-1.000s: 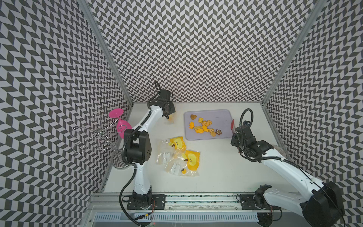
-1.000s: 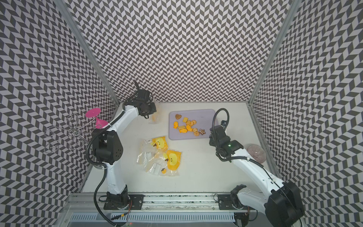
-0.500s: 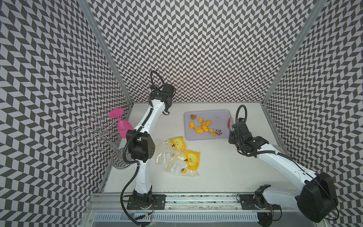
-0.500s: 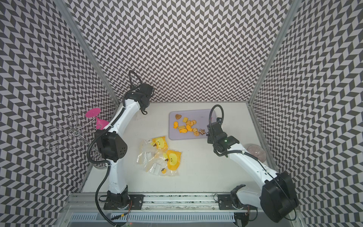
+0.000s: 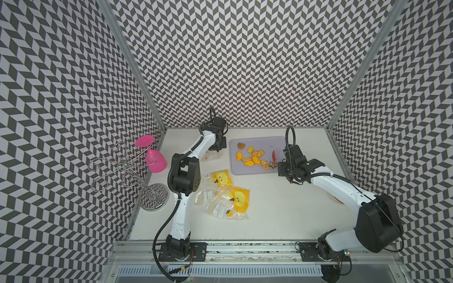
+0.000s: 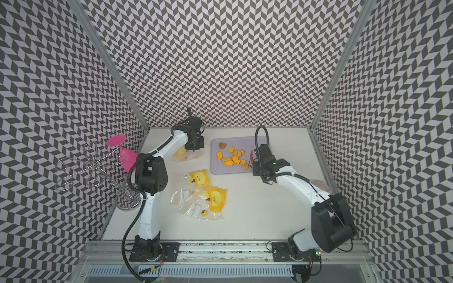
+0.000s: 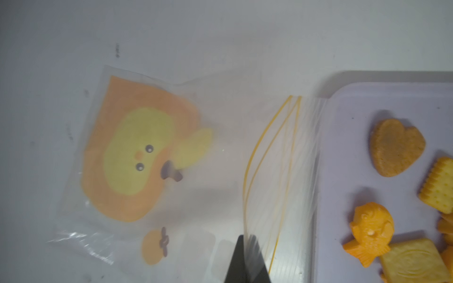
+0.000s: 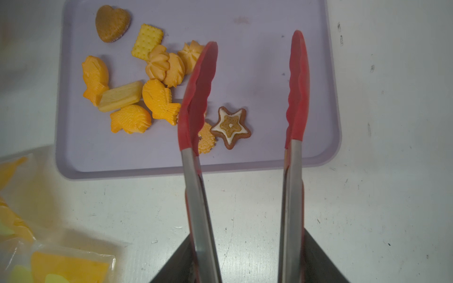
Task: Put the cookies into a resealable bag to prevent moisture
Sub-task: Pick up the cookie from the tray.
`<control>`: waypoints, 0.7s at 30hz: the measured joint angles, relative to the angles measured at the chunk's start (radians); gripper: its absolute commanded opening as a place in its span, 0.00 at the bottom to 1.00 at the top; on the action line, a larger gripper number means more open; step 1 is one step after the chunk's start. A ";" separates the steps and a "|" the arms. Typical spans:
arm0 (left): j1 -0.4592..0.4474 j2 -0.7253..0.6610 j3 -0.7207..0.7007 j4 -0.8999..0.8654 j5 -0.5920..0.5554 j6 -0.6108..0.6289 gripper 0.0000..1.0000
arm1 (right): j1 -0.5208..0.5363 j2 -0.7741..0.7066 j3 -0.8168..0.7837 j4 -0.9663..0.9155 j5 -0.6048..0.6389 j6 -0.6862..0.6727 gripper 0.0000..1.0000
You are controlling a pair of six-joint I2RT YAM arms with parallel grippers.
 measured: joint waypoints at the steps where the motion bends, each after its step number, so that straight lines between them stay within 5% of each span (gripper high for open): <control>1: 0.001 -0.005 -0.016 0.017 0.028 0.003 0.00 | -0.005 0.008 0.005 -0.010 -0.008 -0.002 0.59; 10: 0.008 -0.062 -0.121 0.138 0.187 0.018 0.00 | -0.034 0.062 0.032 -0.046 -0.082 -0.022 0.62; 21: 0.005 -0.089 -0.144 0.189 0.251 0.027 0.00 | -0.045 0.158 0.093 -0.071 -0.107 -0.034 0.63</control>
